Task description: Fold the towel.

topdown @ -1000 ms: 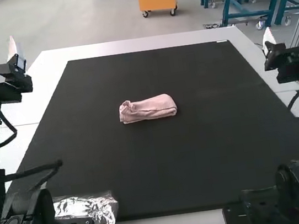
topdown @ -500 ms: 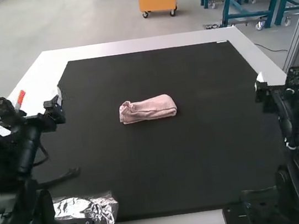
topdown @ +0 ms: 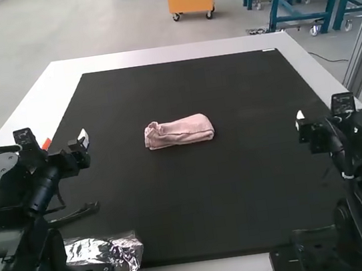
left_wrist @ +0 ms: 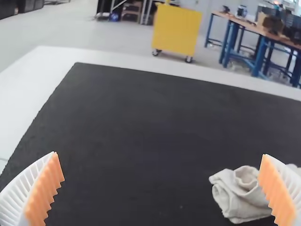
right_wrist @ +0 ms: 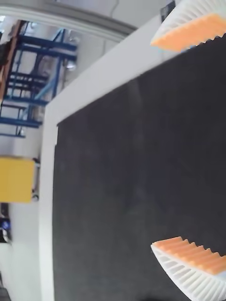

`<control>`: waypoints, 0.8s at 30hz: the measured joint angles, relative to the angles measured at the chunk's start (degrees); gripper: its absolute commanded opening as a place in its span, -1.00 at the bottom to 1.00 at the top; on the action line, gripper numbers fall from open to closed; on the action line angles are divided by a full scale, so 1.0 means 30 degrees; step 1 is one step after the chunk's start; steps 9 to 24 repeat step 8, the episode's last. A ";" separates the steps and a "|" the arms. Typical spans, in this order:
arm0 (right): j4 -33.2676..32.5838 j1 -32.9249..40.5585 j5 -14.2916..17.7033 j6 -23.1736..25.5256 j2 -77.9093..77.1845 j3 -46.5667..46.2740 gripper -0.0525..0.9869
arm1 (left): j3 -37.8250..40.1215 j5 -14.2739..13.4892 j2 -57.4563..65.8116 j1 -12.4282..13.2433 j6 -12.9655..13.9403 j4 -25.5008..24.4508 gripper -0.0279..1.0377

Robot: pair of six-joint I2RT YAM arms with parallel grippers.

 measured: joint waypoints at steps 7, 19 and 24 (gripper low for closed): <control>-0.0007 0.0000 -0.0364 0.0015 0.0000 0.0000 0.85 | 0.0007 0.0000 0.0000 0.0000 0.0000 -0.0007 0.87; -0.0007 0.0000 -0.0364 0.0015 0.0000 0.0000 0.85 | 0.0000 0.0000 0.0000 0.0000 0.0000 0.0000 0.87; -0.0007 0.0000 -0.0364 0.0015 0.0000 0.0000 0.85 | 0.0000 0.0000 0.0000 0.0000 0.0000 0.0000 0.87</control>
